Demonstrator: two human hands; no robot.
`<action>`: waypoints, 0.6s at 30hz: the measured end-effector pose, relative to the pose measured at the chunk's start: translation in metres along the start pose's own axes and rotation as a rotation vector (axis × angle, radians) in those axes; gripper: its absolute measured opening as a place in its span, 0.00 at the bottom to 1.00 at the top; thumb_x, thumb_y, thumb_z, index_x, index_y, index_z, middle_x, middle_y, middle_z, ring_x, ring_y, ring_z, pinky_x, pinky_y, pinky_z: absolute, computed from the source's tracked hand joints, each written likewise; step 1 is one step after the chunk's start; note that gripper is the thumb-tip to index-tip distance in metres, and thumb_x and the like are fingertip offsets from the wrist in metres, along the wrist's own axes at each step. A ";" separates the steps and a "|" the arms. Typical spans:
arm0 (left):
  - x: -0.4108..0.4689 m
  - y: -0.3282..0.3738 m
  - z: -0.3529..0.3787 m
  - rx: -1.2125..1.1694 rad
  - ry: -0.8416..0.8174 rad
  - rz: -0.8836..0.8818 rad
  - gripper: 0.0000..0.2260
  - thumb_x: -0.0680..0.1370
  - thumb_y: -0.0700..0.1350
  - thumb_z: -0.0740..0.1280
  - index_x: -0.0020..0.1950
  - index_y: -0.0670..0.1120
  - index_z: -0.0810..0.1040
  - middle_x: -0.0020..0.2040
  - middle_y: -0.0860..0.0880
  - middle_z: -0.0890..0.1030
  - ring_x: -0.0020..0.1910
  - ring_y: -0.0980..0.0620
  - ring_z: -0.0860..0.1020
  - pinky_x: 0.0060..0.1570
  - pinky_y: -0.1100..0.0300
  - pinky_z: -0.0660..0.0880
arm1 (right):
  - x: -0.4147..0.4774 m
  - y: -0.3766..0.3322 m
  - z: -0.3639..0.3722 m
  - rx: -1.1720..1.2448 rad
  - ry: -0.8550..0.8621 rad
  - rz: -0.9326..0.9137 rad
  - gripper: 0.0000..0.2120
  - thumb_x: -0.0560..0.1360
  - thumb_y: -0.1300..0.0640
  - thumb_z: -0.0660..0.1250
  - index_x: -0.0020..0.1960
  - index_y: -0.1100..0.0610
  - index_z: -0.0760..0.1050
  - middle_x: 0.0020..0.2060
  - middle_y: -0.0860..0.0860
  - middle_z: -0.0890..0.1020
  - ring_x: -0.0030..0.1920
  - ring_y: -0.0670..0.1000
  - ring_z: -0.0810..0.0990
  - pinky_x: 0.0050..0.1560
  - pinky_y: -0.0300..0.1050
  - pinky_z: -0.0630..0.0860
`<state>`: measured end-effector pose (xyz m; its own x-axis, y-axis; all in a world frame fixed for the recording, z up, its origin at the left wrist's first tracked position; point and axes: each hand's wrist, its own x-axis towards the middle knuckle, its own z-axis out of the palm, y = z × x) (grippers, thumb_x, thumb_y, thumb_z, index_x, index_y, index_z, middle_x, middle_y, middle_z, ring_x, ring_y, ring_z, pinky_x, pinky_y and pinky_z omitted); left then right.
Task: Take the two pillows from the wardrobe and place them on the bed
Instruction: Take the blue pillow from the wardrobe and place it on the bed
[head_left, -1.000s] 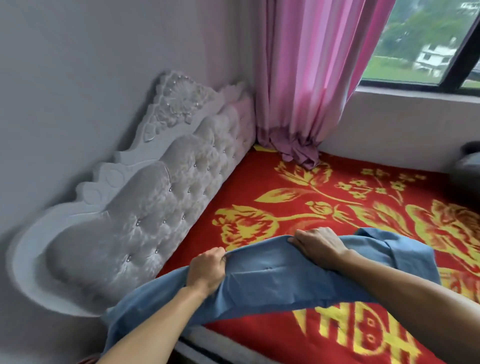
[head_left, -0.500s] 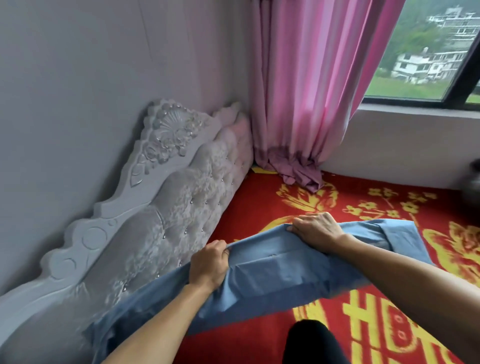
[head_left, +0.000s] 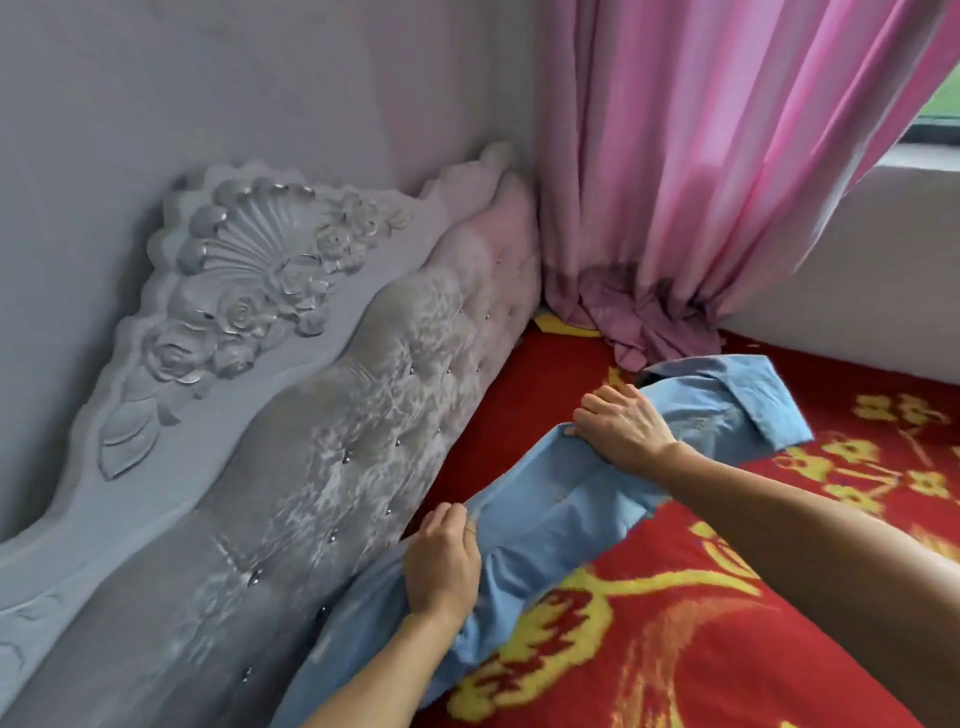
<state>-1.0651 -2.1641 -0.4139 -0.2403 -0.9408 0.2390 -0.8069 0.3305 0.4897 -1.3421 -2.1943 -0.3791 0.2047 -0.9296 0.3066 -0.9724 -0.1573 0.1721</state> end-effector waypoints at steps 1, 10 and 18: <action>0.005 0.005 0.012 -0.008 -0.038 0.013 0.10 0.75 0.40 0.68 0.35 0.41 0.72 0.35 0.43 0.78 0.35 0.40 0.77 0.29 0.52 0.72 | 0.003 0.009 0.013 -0.009 0.010 0.026 0.13 0.73 0.48 0.71 0.33 0.54 0.76 0.31 0.52 0.78 0.34 0.57 0.79 0.34 0.49 0.75; 0.002 0.020 0.197 0.173 -0.877 0.095 0.16 0.81 0.51 0.54 0.52 0.45 0.77 0.56 0.44 0.77 0.58 0.43 0.74 0.54 0.48 0.70 | -0.094 0.058 0.194 0.224 -0.509 0.503 0.09 0.76 0.49 0.62 0.52 0.44 0.80 0.49 0.49 0.77 0.56 0.55 0.72 0.51 0.52 0.66; 0.041 -0.081 0.250 0.324 -0.772 -0.022 0.32 0.75 0.62 0.62 0.75 0.53 0.57 0.76 0.45 0.59 0.74 0.45 0.58 0.70 0.47 0.59 | -0.220 0.009 0.261 0.793 -0.541 1.411 0.31 0.75 0.38 0.62 0.74 0.48 0.60 0.69 0.63 0.69 0.68 0.64 0.69 0.68 0.56 0.66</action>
<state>-1.1446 -2.2486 -0.6531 -0.4300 -0.7730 -0.4665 -0.9024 0.3847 0.1942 -1.4254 -2.0788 -0.6895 -0.6953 -0.4548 -0.5565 -0.1995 0.8661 -0.4584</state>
